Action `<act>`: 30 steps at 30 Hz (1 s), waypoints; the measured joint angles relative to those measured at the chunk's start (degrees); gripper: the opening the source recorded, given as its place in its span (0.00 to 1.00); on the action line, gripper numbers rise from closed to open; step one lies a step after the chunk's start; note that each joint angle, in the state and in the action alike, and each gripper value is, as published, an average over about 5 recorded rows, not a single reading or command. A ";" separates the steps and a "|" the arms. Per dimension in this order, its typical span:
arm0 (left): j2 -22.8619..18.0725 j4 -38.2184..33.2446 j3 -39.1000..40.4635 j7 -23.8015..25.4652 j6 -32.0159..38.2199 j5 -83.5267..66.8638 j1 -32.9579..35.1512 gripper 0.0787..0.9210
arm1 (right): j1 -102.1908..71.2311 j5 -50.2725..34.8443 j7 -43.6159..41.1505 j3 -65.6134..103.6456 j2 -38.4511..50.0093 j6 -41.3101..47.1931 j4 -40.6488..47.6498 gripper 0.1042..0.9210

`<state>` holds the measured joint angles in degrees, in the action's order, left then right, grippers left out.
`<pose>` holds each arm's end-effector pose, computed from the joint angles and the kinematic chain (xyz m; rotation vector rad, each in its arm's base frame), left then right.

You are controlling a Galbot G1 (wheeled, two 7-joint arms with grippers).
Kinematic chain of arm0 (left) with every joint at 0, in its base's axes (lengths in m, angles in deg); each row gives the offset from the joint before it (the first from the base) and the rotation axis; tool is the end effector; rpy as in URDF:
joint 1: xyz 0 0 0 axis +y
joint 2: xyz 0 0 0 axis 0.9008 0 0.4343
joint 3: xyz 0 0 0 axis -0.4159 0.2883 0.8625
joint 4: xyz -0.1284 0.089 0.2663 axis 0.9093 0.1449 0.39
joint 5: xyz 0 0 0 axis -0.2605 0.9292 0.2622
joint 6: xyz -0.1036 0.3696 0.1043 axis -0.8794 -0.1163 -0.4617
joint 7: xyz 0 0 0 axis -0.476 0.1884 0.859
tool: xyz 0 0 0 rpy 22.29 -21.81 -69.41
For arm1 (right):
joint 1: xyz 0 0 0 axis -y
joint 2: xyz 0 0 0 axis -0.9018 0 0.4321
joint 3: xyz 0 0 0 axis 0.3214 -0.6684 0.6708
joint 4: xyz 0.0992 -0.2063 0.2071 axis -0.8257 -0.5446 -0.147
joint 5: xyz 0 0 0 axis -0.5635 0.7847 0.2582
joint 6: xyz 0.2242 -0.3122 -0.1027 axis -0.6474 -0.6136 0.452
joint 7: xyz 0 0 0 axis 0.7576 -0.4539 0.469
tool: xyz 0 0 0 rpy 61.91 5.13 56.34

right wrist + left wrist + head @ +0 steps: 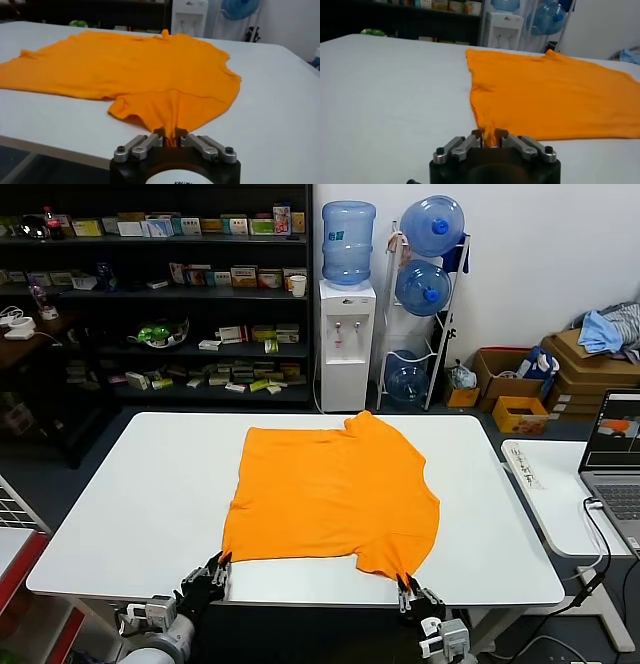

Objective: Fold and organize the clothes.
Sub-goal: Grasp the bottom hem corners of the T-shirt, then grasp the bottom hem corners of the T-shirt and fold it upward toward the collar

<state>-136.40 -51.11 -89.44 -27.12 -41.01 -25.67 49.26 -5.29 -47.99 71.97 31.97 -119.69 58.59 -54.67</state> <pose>0.2624 0.0404 -0.3512 -0.1956 -2.6946 0.1237 0.2221 0.0170 -0.3316 0.2348 -2.6328 0.1066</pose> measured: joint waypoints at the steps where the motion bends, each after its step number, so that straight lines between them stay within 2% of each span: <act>1: 0.13 -0.16 0.00 -0.08 0.00 -0.13 0.13 0.11 | -0.25 -0.25 0.18 -0.04 0.22 -0.09 -0.33 0.03; 5: 0.89 -1.12 -0.09 -0.64 -0.26 -1.12 0.87 0.02 | -1.66 -1.71 1.15 0.04 1.62 -0.31 -2.14 0.03; 20: 8.02 -11.65 -3.36 -4.72 -1.63 -10.11 9.72 0.02 | -13.23 -8.65 6.90 3.49 11.56 -1.16 -13.63 0.03; 25: 8.94 -14.17 -3.58 -5.65 -1.44 -11.73 11.49 0.02 | -11.88 -10.49 8.34 3.35 12.33 -1.68 -14.18 0.03; 30: 9.02 -13.91 -2.83 -5.14 -0.25 -12.97 9.71 0.02 | -5.09 -12.59 9.55 2.05 11.98 -1.62 -11.26 0.03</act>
<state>-127.38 -65.03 -92.27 -32.27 -41.26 -38.64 58.97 -10.37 -60.58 81.51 34.02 -107.71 56.97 -65.93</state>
